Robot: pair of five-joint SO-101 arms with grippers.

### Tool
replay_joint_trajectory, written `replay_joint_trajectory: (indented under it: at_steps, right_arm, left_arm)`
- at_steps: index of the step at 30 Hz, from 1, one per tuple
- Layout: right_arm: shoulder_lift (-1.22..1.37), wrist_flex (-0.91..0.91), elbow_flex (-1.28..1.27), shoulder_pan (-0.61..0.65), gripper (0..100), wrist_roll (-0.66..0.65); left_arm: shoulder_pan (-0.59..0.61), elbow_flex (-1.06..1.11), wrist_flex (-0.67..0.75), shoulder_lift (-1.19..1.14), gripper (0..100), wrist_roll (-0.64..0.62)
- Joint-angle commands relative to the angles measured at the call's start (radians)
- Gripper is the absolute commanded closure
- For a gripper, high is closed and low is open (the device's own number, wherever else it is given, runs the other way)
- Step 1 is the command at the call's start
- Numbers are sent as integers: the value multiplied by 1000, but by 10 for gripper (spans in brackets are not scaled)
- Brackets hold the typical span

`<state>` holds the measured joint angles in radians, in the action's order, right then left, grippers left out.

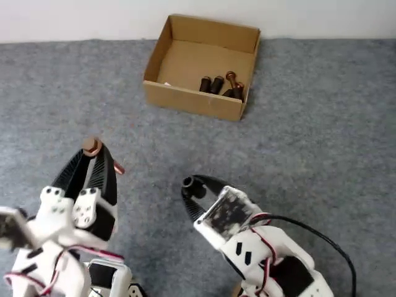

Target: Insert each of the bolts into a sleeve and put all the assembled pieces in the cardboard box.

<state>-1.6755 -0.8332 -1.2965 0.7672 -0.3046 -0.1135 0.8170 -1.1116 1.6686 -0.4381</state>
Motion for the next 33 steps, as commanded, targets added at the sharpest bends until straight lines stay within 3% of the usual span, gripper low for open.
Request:
replay_joint_trajectory:
  at_steps: [1, 7, 22, 33]
  right_arm:
    - [-8, 162, -52, 45, 991, -106]
    - [-8, 355, -150, 134, 991, -170]
    - [-8, 367, -172, 143, 991, -170]
    - [-10, 367, -164, 137, 991, -172]
  left_arm:
    - [-5, -2, 35, 48, 995, -48]
    - [-97, -1, 32, 68, 995, -153]
    - [-292, 114, -11, 66, 995, -160]
    - [-296, 160, -12, 71, 995, -157]
